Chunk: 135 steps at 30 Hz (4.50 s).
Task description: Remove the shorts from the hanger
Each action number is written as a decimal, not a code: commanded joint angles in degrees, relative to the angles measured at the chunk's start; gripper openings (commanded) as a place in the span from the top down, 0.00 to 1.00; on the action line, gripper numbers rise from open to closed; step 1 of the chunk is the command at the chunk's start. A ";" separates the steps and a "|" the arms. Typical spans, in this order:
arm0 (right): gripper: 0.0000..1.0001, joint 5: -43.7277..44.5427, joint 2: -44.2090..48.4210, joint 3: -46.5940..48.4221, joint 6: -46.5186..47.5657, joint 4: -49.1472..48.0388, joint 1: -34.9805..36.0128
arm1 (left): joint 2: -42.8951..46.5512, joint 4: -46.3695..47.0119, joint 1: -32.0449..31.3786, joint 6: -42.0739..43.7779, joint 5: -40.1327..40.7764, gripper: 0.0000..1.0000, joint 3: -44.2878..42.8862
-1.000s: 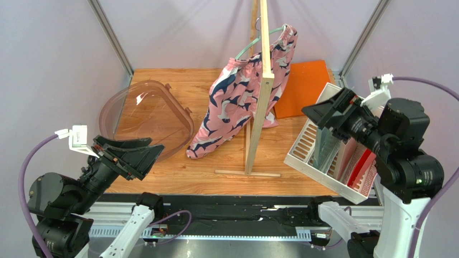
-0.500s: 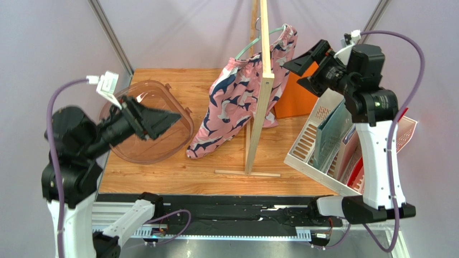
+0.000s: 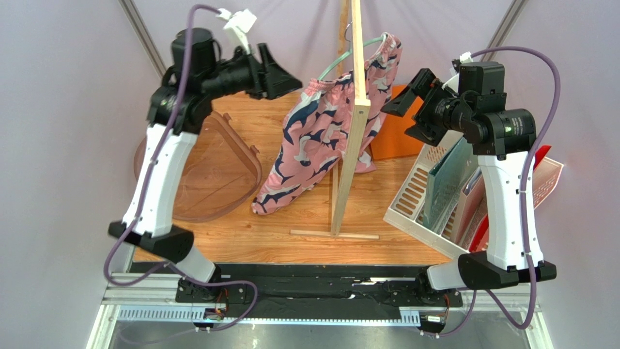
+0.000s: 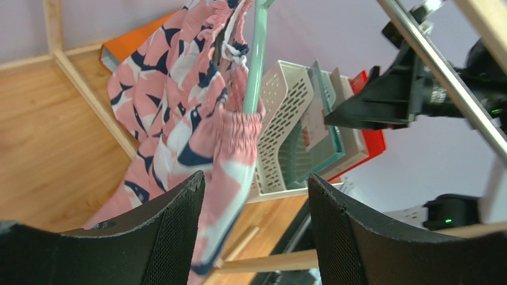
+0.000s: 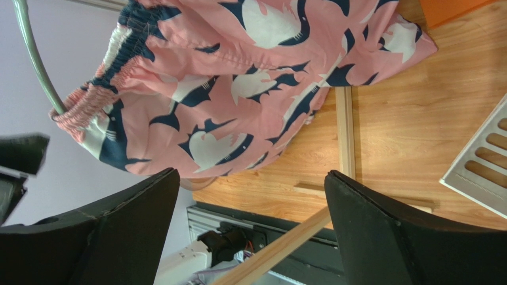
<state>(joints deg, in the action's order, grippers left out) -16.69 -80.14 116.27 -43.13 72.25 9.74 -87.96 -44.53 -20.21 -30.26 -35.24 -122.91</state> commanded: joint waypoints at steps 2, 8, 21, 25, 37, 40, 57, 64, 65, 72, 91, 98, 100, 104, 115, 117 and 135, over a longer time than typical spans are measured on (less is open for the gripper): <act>0.00 -4.31 0.33 3.62 7.18 2.99 0.20 | -8.35 2.87 -3.52 12.93 1.58 0.30 -11.55; 0.00 -10.47 0.69 3.62 8.24 -0.09 0.28 | -12.06 7.60 -4.05 15.32 -0.52 0.29 -10.17; 0.01 -12.58 1.30 3.70 9.65 -2.20 0.28 | -9.50 18.09 -6.60 10.49 -4.48 0.33 3.12; 0.01 -12.32 1.12 3.53 9.47 -2.99 0.20 | -11.96 17.38 -6.60 9.96 -3.69 0.68 1.28; 0.01 -11.26 0.68 4.49 9.91 -4.66 0.19 | -13.64 23.07 -4.41 -5.74 -12.90 1.00 -4.89; 0.01 -11.17 0.60 4.32 9.74 -4.92 0.19 | -12.76 31.51 -3.17 -17.78 -15.20 1.00 -0.50; 0.01 -9.77 2.53 2.74 8.86 -4.92 0.11 | -18.38 65.35 -0.89 -65.70 -16.97 1.00 4.17; 0.01 -9.59 2.71 1.95 8.59 -5.27 0.19 | -17.86 77.30 1.92 -76.69 -15.20 1.00 10.06; 0.01 -9.59 2.88 1.68 8.77 -5.19 0.19 | -17.77 77.84 2.62 -77.22 -15.29 1.00 10.23; 0.01 -7.31 3.93 -1.91 10.09 -5.97 0.19 | -11.29 71.81 7.11 -68.40 -17.48 1.00 17.34; 0.16 -10.81 7.36 -26.96 18.62 -42.26 7.67 | 4.55 21.68 3.42 -21.86 -23.11 1.00 34.58; 0.22 -12.05 6.49 -32.94 17.74 -56.05 8.45 | 5.78 21.15 -0.71 -22.03 -24.26 1.00 37.83; 0.25 -12.14 4.74 -33.30 18.00 -58.00 9.59 | 5.79 21.15 -1.58 -22.21 -24.34 1.00 37.75; 0.27 -10.56 2.27 -32.95 17.65 -60.64 11.88 | 6.14 21.59 -2.47 -22.91 -24.78 1.00 37.66; 0.51 -1.60 1.91 -37.42 18.88 -63.54 14.87 | 7.72 29.68 -3.79 -30.12 -26.54 1.00 38.89; 0.57 -0.28 2.27 -38.39 19.05 -64.16 15.13 | 7.89 29.94 -3.87 -30.56 -26.37 1.00 38.80; 1.00 9.74 5.08 -32.52 24.50 -53.28 17.16 | 9.73 -6.43 -4.84 -2.80 -1.53 0.33 22.64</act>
<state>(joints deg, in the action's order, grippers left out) -13.43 -78.43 79.29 -21.96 14.11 27.92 -82.81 -38.50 -25.32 -45.82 -46.92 -93.71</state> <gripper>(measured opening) 0.009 0.585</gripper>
